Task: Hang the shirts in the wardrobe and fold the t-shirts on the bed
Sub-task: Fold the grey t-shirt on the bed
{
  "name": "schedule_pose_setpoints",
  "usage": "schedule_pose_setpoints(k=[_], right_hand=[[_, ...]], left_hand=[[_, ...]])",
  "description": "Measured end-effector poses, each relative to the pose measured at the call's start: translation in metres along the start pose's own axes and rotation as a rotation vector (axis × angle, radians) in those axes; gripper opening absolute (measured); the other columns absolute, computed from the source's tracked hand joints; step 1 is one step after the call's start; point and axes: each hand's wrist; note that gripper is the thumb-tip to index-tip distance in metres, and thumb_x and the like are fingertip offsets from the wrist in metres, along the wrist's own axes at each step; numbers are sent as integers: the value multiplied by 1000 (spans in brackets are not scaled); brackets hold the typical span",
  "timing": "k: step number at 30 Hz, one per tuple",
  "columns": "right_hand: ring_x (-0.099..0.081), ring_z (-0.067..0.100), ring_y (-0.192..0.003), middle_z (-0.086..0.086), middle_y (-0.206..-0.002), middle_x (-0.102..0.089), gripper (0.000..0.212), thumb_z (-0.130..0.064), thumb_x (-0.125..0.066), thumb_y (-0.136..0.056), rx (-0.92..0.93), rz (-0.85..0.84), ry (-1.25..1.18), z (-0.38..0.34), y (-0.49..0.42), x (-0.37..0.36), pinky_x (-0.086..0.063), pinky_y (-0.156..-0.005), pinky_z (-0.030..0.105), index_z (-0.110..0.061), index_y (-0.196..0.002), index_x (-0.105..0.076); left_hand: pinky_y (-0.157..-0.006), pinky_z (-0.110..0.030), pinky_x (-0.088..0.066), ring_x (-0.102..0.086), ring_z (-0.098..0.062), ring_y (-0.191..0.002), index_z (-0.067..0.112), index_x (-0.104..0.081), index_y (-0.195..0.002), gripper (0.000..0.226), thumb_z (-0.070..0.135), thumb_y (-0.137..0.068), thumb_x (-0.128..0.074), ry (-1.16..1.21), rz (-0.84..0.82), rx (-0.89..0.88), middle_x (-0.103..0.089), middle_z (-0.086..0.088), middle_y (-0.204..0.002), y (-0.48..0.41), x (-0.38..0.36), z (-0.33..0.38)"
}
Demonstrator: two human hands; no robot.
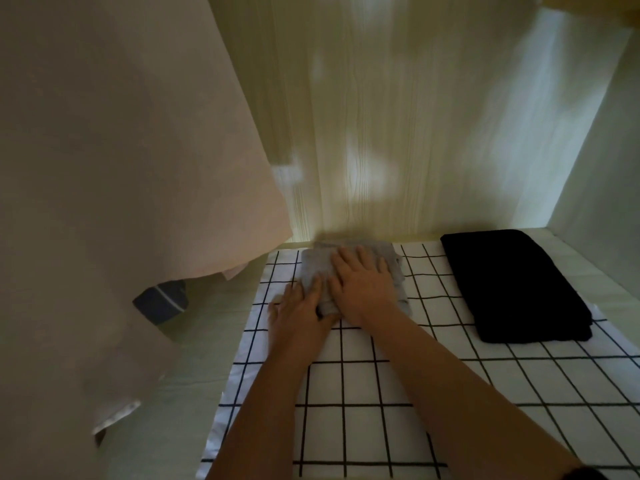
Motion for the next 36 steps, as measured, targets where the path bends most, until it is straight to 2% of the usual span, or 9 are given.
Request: schedule_pose_setpoints(k=[3,8,11,13,16,19,24,28,36], right_hand=[[0,23,-146,1,-159,-8,70,-50,3,-89,-72,67,70,10,8,1,0,-114,54,-21,-151,-12],[-11,31,-144,-2,-159,-4,58,-44,-19,-100,-221,72,-58,28,16,2,-18,-112,56,-19,-151,-9],[-8,31,-144,1,-160,-3,56,-39,-18,-101,-253,115,-25,28,21,6,-10,-113,57,-15,-151,-10],[-8,32,-145,6,-158,-12,57,-39,-17,-99,-172,226,10,23,23,8,-2,-112,57,-12,-150,-18],[-35,36,-136,8,-144,-44,60,-42,-19,-92,117,279,75,18,23,6,-13,-107,61,-12,-140,-44],[-23,29,-142,0,-154,-29,76,-51,1,-85,150,104,84,18,22,6,-7,-110,61,-22,-147,-30],[-1,22,-146,-1,-159,-9,82,-58,3,-78,-67,81,16,18,21,3,-19,-107,61,-23,-151,-15],[-8,34,-143,3,-159,0,69,-55,-25,-94,-225,90,-45,19,23,4,-18,-108,58,-18,-151,-11],[-6,28,-145,15,-158,4,92,-62,-43,-88,-230,79,-348,31,36,10,-7,-117,41,-12,-151,3]], left_hand=[[-117,-42,-4,1,-20,-146,31,1,-150,71,51,-95,-38,2,-29,11,-3,-6,-159,1,3,1],[-118,-44,-6,1,-20,-146,30,4,-150,72,54,-95,-35,-22,-33,1,-2,-4,-159,2,3,0],[-118,-44,-6,0,-20,-146,30,4,-150,72,55,-94,-34,-14,-28,4,-3,-4,-159,3,3,0],[-117,-45,-7,-2,-20,-146,31,3,-150,72,56,-94,-35,-12,-27,2,-5,-4,-159,3,3,0],[-117,-45,-7,-3,-21,-146,34,1,-150,70,55,-94,-36,-11,-22,-5,-5,-4,-159,3,4,0],[-117,-45,-8,-3,-21,-146,33,1,-150,69,54,-95,-35,-22,-28,-2,-5,-5,-159,3,5,2],[-117,-47,-8,-1,-22,-146,30,7,-150,71,54,-95,-33,-66,-58,20,-3,-6,-159,1,5,3],[-116,-47,-6,-1,-22,-146,30,8,-150,72,54,-95,-33,-59,-66,29,-2,-6,-159,1,5,4],[-117,-46,-10,-6,-24,-145,29,6,-150,73,54,-95,-35,-52,-46,31,-7,-8,-158,2,6,5]])
Point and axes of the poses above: each hand's wrist, its own y-axis away from the middle knuckle, its own x-axis out of the back of the hand, z = x × y
